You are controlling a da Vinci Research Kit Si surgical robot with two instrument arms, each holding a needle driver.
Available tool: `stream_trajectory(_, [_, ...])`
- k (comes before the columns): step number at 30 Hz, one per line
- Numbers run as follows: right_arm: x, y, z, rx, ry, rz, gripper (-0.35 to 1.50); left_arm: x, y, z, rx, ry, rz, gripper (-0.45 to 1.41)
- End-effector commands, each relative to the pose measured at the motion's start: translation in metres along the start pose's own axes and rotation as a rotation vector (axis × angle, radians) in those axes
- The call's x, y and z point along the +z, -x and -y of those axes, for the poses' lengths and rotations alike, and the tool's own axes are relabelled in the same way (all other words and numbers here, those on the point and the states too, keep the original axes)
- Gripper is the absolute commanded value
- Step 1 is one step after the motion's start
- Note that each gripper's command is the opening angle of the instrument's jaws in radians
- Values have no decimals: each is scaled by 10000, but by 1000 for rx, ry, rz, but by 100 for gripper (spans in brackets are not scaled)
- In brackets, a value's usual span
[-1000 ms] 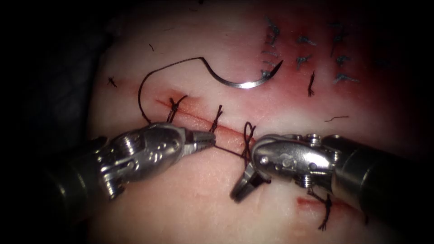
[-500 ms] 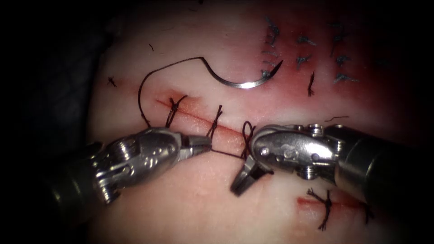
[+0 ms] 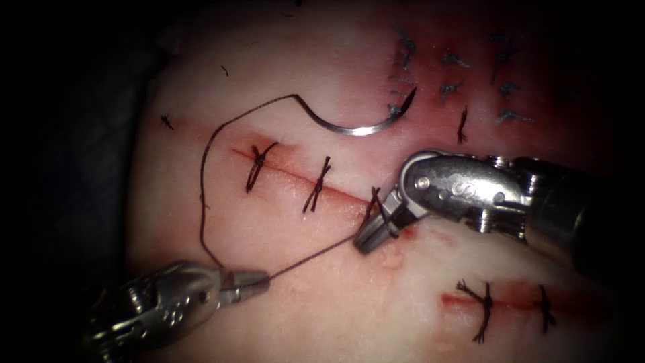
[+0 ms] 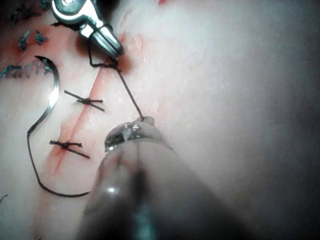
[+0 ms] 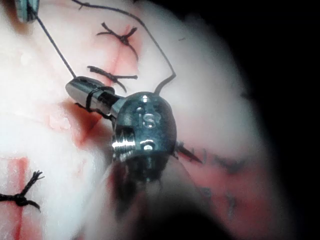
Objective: Wound Closure
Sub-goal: Tie the knot by pulling the right tool up and the left down.
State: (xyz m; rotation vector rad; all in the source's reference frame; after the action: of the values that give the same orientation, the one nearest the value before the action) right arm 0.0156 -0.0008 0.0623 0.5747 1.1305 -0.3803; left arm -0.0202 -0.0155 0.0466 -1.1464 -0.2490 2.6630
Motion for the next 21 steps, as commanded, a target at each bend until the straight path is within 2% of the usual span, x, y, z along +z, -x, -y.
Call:
stream_trajectory(1, [-2,11,-11,1,22,-12,-35,3,1,-2,5,-2,0,-35])
stream_trajectory(16, [-20,32,-22,4,55,-24,-35,-26,1,-53,23,-3,4,-35])
stream_trajectory(21, [-26,39,-28,13,70,-17,-35,-32,10,-75,25,-2,7,-35])
